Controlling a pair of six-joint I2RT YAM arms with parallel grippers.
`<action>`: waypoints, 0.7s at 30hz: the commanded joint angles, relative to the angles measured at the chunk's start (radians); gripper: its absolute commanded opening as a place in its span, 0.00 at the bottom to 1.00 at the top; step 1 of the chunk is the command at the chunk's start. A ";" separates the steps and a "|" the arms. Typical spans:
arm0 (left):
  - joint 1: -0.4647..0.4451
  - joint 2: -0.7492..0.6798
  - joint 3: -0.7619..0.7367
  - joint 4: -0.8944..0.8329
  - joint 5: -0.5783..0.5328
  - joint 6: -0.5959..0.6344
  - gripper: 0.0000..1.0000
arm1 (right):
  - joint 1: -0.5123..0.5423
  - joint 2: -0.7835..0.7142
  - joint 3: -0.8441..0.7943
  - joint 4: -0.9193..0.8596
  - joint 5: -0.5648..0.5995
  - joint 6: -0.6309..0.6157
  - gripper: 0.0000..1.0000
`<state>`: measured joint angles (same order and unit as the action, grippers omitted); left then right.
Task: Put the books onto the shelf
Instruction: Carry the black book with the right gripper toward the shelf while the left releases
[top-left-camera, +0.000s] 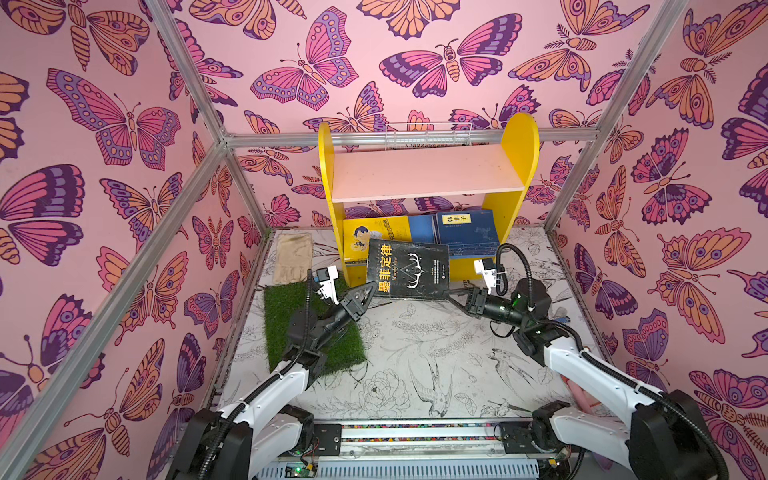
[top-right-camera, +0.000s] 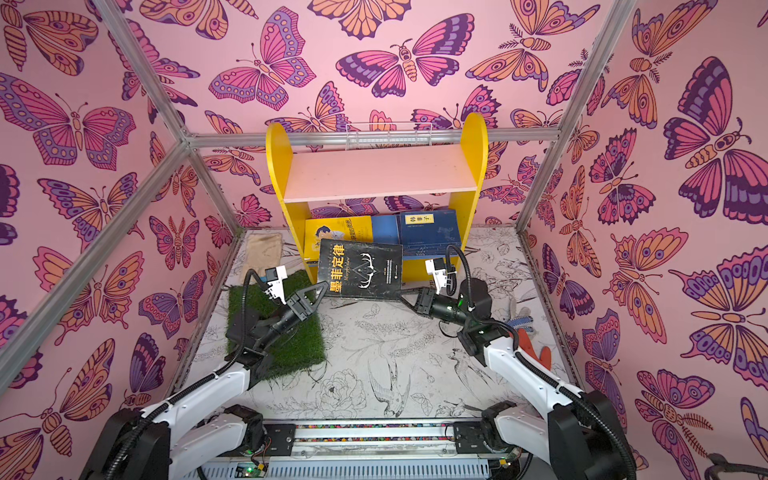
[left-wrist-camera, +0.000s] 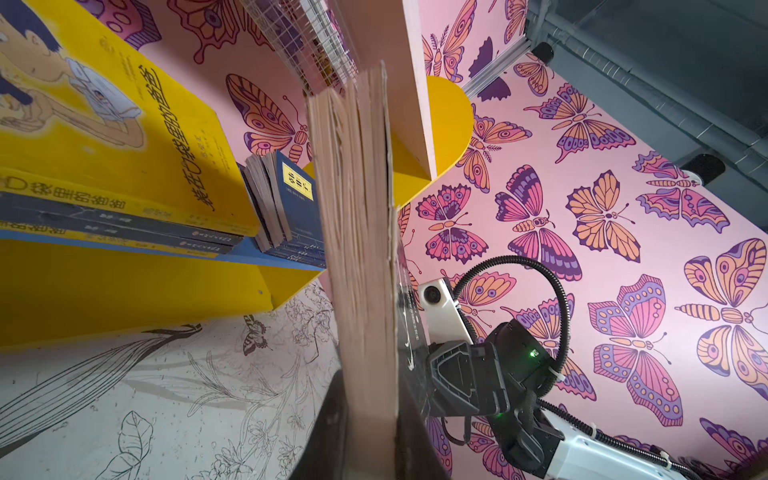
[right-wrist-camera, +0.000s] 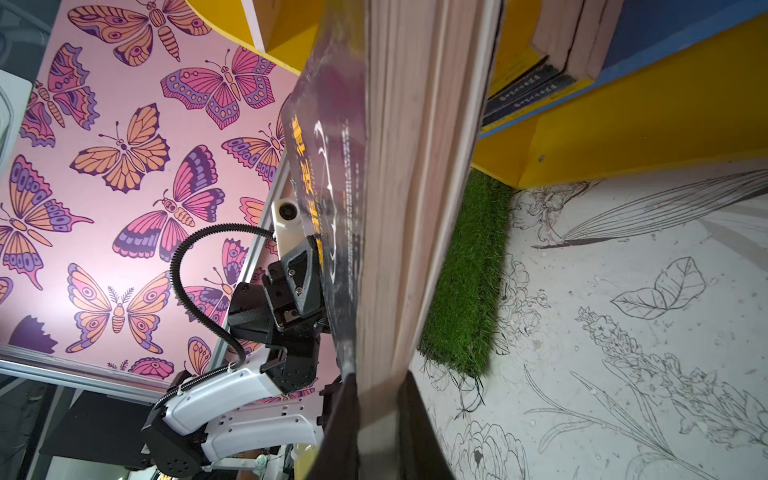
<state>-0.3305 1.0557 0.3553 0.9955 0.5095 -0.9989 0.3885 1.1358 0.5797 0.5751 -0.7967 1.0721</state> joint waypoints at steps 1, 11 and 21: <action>-0.026 0.006 -0.007 0.075 0.015 0.046 0.00 | 0.046 0.008 0.051 0.112 0.006 0.032 0.00; -0.027 -0.011 0.017 -0.088 -0.052 0.053 0.40 | 0.047 0.082 0.089 0.220 0.061 0.042 0.00; -0.005 0.002 0.097 -0.183 -0.113 0.118 0.43 | 0.046 0.257 0.269 0.227 0.075 -0.026 0.00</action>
<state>-0.3431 1.0557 0.4202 0.8211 0.4198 -0.9184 0.4301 1.3762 0.7708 0.6785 -0.7517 1.0859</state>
